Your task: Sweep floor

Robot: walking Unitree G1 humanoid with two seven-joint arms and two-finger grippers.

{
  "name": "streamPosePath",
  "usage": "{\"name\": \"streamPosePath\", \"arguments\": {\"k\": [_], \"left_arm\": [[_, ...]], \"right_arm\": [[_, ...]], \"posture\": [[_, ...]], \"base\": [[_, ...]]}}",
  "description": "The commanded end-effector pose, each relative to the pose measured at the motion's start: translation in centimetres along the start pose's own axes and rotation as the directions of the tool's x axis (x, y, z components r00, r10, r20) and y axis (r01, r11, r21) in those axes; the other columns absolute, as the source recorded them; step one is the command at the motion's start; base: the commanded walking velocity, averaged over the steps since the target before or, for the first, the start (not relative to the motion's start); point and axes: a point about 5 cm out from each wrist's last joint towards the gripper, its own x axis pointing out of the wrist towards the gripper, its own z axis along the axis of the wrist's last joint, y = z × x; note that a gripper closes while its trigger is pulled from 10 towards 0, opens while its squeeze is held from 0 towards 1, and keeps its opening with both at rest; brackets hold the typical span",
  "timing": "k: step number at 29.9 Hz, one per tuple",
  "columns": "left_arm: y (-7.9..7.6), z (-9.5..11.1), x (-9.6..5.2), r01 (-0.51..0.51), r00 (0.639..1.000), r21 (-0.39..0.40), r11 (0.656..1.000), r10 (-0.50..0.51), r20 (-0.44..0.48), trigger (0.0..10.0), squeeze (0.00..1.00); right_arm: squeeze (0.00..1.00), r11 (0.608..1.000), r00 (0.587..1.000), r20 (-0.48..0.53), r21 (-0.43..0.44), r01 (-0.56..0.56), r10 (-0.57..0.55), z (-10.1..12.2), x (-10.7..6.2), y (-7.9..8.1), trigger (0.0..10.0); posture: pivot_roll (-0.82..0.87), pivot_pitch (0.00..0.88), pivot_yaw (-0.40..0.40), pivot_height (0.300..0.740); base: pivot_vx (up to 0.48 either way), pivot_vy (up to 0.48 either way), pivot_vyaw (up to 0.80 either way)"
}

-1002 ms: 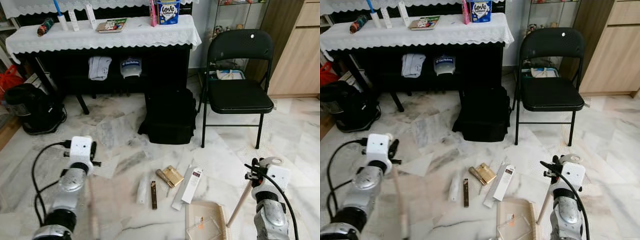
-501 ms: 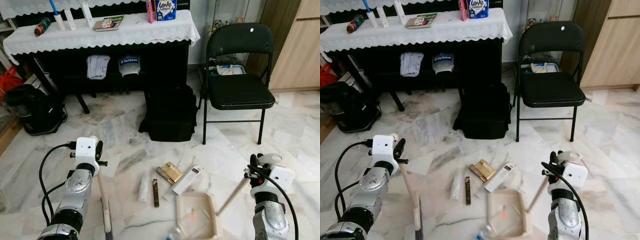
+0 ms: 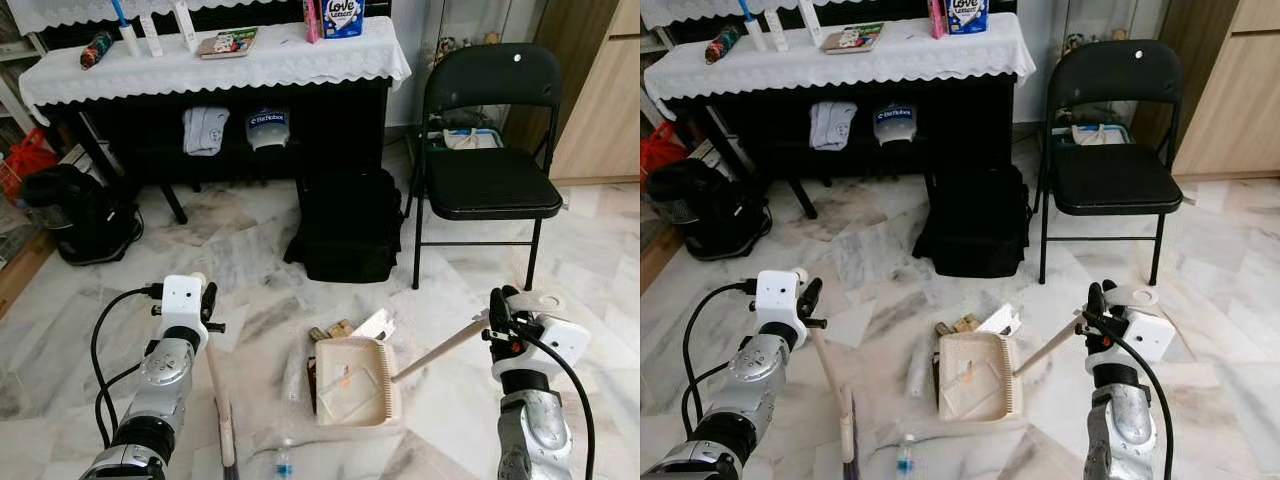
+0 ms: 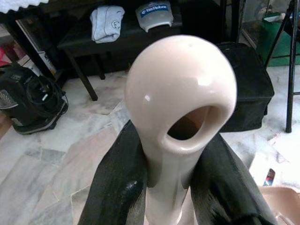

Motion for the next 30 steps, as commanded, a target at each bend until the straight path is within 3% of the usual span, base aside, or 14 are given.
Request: {"name": "streamPosePath", "arguments": {"k": [1,8,13,22,26,30], "left_arm": [[0.4,0.5,0.3,-0.015,1.0,-0.017,1.0,0.016,0.024,10.0,0.0],[0.4,0.2,0.3,-0.015,1.0,-0.037,0.999,0.015,0.001,10.0,0.0],[0.7,-0.2,0.2,-0.027,0.999,-0.059,0.998,0.025,-0.027,10.0,0.0],[1.5,-0.5,0.4,-0.093,0.994,-0.235,0.968,0.077,-0.078,10.0,0.0],[1.8,-0.5,0.5,-0.111,0.992,-0.276,0.955,0.089,-0.091,10.0,0.0],[2.4,0.5,0.9,-0.139,0.99,-0.383,0.913,0.13,-0.05,10.0,0.0]], "right_arm": [[0.0,0.997,0.999,0.045,0.064,-0.032,0.029,0.9,0.4,0.9,10.0],[0.0,0.987,0.996,0.087,0.158,-0.032,0.018,2.1,1.0,1.4,10.0],[0.0,0.971,0.989,0.118,0.212,-0.108,0.084,3.0,1.2,2.6,10.0],[0.0,0.955,0.982,0.138,0.251,-0.158,0.126,3.6,1.6,3.3,10.0],[0.0,0.947,0.98,0.138,0.27,-0.177,0.143,3.8,1.7,3.4,10.0],[0.0,0.932,0.972,0.146,0.287,-0.221,0.186,4.0,1.8,4.0,10.0]], "posture": [[-0.19,0.0,0.136,0.74],[-0.19,0.0,0.139,0.74],[-0.19,0.0,0.142,0.74],[-0.19,0.0,0.144,0.74],[-0.19,0.0,0.144,0.74],[-0.18,0.0,0.139,0.74]], "base": [[0.0,0.0,0.0],[0.0,0.0,0.0],[0.0,0.0,0.0],[0.0,0.0,0.0],[0.0,0.0,0.0],[0.0,0.0,0.0]]}}
